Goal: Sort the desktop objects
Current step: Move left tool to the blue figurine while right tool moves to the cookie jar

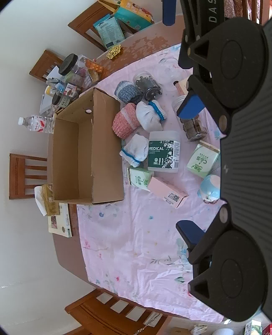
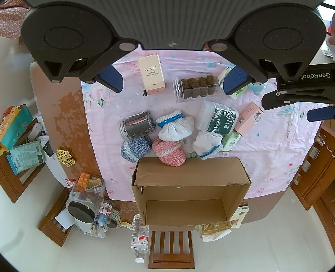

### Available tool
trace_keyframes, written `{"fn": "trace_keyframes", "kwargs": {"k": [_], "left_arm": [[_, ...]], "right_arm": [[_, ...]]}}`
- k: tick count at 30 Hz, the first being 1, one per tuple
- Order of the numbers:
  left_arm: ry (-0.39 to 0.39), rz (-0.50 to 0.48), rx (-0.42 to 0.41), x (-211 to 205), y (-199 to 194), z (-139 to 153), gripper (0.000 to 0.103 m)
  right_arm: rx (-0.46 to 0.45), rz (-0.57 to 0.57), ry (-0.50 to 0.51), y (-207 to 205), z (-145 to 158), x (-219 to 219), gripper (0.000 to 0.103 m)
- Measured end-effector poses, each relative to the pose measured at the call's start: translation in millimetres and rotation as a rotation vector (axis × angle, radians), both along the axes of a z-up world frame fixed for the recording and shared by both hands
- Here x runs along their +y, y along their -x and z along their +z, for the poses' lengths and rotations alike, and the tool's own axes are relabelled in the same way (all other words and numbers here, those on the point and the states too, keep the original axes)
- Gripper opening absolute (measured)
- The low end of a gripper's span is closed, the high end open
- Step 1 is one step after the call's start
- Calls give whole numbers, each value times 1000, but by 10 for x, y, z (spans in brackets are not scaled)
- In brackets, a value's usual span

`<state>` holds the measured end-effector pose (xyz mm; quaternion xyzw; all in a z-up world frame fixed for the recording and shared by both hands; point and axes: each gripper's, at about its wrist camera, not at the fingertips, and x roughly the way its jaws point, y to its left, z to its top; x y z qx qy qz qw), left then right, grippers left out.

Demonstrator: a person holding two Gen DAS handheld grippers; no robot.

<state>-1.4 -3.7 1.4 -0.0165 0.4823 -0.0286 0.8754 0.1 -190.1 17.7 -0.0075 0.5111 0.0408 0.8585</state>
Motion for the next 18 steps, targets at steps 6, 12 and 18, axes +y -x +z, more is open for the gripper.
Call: {"fn": "trace_keyframes", "kwargs": {"k": [6, 12, 18], "left_arm": [[12, 6, -10, 10, 9, -7, 102], [17, 12, -20, 26, 11, -18, 102], [22, 6, -23, 37, 2, -20, 102]], "right_arm": [[-6, 1, 2, -2, 9, 12, 103], [-18, -2, -9, 6, -2, 18, 103], [-21, -1, -7, 8, -2, 30, 103]]}}
